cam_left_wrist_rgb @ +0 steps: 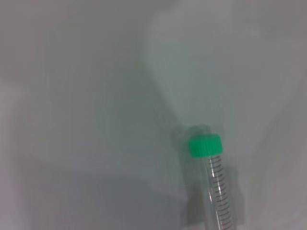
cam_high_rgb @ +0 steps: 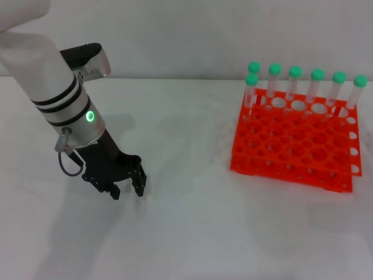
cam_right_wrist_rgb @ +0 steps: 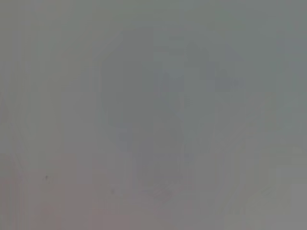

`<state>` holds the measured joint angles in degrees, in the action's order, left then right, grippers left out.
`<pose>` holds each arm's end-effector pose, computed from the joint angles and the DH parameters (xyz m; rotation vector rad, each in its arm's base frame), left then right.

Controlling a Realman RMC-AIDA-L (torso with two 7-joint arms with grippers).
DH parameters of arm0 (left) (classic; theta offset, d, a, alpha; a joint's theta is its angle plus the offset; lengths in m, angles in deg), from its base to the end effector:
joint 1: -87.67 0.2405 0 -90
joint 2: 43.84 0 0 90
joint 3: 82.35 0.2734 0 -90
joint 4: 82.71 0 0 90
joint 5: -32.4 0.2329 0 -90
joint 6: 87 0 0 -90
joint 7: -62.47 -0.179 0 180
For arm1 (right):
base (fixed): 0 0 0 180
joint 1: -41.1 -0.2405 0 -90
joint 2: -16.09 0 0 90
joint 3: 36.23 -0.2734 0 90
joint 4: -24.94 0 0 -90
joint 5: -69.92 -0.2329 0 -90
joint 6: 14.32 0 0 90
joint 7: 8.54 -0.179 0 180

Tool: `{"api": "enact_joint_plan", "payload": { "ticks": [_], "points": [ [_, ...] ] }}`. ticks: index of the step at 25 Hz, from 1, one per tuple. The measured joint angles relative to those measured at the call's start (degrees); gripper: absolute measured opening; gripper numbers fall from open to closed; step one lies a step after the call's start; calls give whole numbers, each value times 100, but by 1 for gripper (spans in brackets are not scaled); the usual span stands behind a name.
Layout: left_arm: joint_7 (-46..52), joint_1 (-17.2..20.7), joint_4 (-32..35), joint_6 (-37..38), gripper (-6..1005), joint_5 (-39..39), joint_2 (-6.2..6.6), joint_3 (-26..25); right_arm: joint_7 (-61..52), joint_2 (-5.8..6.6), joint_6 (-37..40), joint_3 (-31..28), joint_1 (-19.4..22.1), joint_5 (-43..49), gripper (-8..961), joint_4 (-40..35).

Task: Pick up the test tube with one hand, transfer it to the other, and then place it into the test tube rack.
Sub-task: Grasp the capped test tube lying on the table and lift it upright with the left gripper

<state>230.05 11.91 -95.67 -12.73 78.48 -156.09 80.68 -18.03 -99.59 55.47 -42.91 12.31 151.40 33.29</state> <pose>-0.2226 0.4580 -0.0578 -1.9618 -1.9211 0.5559 0.3691 0.3935 -0.0048 -1.4893 0.5715 0.7006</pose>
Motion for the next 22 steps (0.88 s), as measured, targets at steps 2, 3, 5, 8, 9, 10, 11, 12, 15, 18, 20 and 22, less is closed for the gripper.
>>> {"api": "enact_joint_plan", "payload": {
  "ticks": [2,3,5,8,9,10,11,12,15,18,20,22],
  "points": [
    [0,17,8,-22,513,-24,0,0,0,1,0,0,5,0,872,0],
    [0,28,37,-26,512,-37,0,0,0,1,0,0,9,0,872,-3],
    [0,45,96,-30,510,-47,0,0,0,2,0,0,12,0,872,-7],
    [1,63,140,-37,508,-44,1,0,0,3,0,0,4,0,872,-9],
    [1,65,142,-38,507,-39,1,0,0,2,0,0,-3,0,872,-8],
    [1,68,142,-40,507,-31,2,0,0,3,1,0,-9,0,872,-9],
    [1,76,143,-42,506,-27,2,0,0,3,2,0,-14,0,872,-9],
    [2,89,144,-43,505,-16,2,0,0,7,8,0,-19,0,872,-8],
    [2,131,145,-74,504,-10,2,0,0,13,11,0,-20,0,872,-9],
    [2,170,145,-157,503,-7,2,0,0,13,11,0,-21,0,872,-15],
    [2,191,145,-211,494,-6,-12,0,0,12,17,0,-21,0,872,-16],
    [-1,194,145,-243,479,-5,-36,0,0,11,21,-8,-21,0,872,-17]
  ]
}}
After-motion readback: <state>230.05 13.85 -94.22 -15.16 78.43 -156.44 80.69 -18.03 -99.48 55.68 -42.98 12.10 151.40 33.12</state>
